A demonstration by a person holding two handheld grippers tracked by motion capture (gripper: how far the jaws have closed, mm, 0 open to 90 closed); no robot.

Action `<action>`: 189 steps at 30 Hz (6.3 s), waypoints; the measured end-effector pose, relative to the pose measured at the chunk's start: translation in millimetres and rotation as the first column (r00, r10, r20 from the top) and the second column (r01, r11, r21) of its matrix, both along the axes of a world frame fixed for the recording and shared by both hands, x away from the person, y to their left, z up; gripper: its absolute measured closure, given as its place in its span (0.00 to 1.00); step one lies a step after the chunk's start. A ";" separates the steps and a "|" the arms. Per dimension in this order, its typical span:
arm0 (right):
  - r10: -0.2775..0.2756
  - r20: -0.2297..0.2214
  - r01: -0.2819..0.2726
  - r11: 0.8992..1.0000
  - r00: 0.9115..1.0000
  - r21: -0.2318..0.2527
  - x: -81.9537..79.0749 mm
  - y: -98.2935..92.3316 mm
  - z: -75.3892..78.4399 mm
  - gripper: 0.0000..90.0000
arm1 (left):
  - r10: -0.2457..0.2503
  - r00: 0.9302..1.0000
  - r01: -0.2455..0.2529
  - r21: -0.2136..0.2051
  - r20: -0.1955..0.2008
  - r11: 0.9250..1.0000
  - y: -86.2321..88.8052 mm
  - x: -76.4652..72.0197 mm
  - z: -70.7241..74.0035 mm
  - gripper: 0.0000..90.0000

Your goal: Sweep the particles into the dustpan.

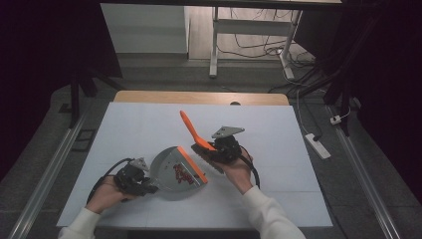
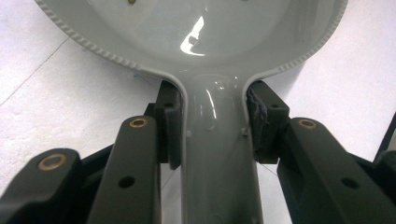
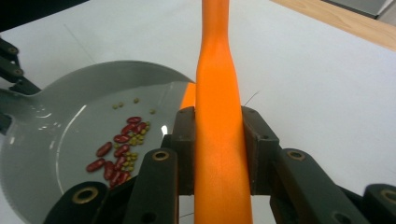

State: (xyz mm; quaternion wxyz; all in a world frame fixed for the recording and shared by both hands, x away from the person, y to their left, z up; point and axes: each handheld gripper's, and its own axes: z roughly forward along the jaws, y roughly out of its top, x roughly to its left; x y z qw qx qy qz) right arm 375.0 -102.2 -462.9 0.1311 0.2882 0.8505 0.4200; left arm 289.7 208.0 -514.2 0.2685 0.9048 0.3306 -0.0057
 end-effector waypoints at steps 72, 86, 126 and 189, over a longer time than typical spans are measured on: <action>-0.092 0.011 0.092 0.992 0.996 -0.084 8.9 -32.0 -12.2 0.78 | -0.004 1.000 0.005 0.010 -0.009 1.000 -0.9 1.1 -2.8 0.69; 0.072 -0.024 -0.074 0.992 0.997 -0.104 -8.5 24.3 -25.5 0.77 | 0.000 1.000 0.000 -0.002 -0.004 1.000 0.4 0.1 -2.3 0.69; 0.007 -0.014 -0.005 0.995 1.000 0.097 -2.8 -42.8 12.3 0.78 | 0.123 0.990 -0.114 -0.120 0.070 0.986 20.1 -3.1 6.1 0.69; -0.031 0.018 0.029 0.993 0.999 0.110 -49.4 -148.1 9.9 0.78 | 0.454 0.887 -0.426 -0.227 0.088 0.876 42.4 -31.1 14.0 0.68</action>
